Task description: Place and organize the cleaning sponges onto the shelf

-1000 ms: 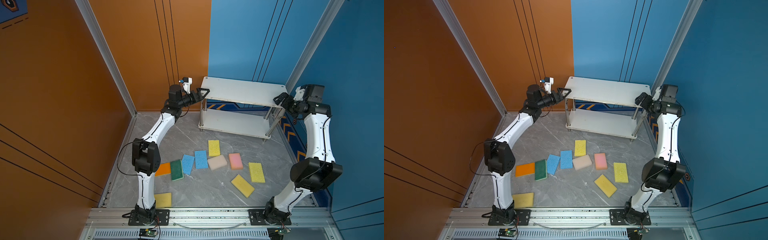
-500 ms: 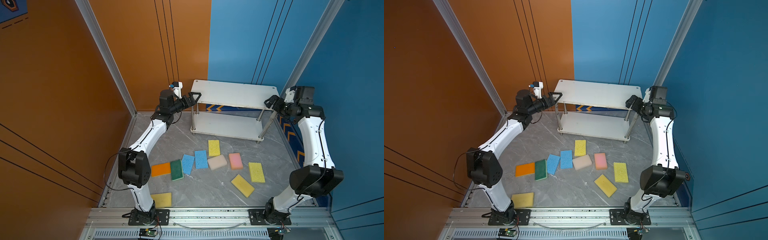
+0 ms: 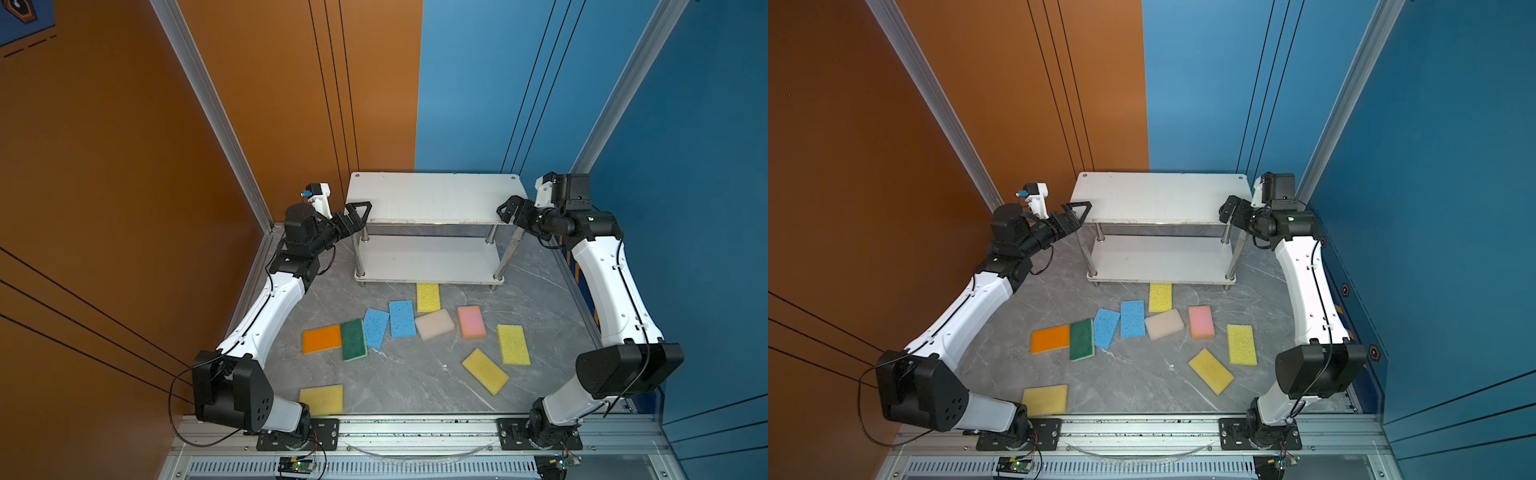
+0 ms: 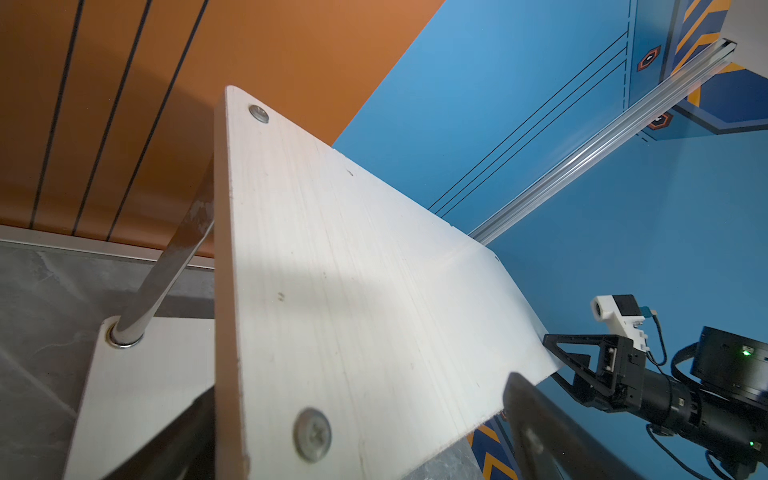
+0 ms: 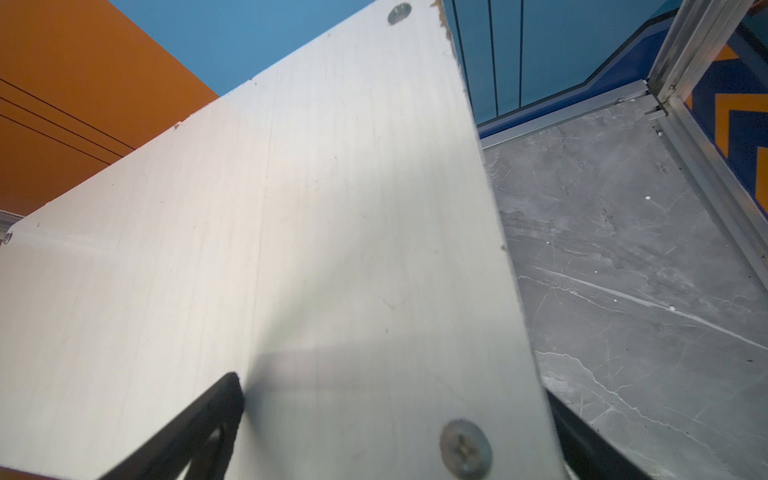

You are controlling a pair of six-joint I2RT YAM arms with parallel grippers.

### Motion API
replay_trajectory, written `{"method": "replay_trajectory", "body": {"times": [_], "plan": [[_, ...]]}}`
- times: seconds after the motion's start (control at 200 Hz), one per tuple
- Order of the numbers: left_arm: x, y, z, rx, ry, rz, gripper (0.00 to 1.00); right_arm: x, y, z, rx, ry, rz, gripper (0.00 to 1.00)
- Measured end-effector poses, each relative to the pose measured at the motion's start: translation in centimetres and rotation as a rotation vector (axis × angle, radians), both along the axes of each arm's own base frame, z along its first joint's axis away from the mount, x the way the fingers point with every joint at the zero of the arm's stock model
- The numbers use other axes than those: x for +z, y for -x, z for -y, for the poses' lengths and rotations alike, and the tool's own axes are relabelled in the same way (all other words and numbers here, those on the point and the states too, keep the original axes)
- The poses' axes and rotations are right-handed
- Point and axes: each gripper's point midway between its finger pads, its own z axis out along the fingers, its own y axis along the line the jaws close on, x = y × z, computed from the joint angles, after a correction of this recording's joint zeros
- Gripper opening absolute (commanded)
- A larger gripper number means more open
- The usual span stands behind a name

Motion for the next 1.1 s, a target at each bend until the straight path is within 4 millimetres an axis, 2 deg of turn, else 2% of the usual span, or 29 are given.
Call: {"method": "replay_trajectory", "body": {"times": [0.225, 0.536, 1.101], "plan": [[0.0, 1.5, -1.7, 0.04, -0.004, -0.011, 0.98, 0.0, 1.8, -1.8, 0.034, 0.009, -0.005, 1.0], [-0.1, 1.7, -2.5, 0.055, -0.011, -0.019, 0.98, 0.0, 3.1, -2.3, 0.037, 0.006, -0.007, 1.0], [0.0, 2.1, -2.7, 0.027, -0.007, -0.026, 0.98, -0.1, 3.3, -2.5, 0.042, 0.003, -0.008, 1.0]]}}
